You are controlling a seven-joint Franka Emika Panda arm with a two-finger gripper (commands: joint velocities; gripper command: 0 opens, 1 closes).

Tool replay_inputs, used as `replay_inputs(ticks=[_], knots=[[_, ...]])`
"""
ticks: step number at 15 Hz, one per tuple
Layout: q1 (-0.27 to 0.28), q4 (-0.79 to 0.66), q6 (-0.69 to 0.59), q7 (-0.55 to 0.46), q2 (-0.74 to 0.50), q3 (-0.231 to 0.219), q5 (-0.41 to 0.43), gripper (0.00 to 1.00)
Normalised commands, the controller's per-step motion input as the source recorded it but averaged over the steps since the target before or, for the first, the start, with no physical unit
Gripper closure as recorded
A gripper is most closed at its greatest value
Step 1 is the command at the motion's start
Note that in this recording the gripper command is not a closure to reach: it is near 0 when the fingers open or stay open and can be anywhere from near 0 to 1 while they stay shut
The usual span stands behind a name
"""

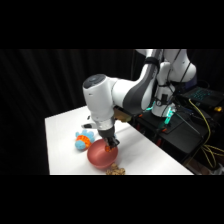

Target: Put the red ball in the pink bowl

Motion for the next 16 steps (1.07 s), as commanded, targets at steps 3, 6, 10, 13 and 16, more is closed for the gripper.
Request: replay_inputs(ticks=[3, 6, 10, 13, 16], knots=[[-0.053, 0.38, -0.30, -0.16, 0.14, -0.030, -0.032, 0.00], [-0.038, 0.13, -0.21, -0.11, -0.05, -0.006, -0.013, 0.00], [-0.019, -0.03, -0.11, -0.08, -0.14, 0.000, -0.019, 0.00], [-0.011, -0.14, -0.05, -0.07, -0.21, 0.000, -0.030, 0.00], [0.011, -0.20, -0.06, 0.02, -0.26, -0.017, -0.040, 0.00]])
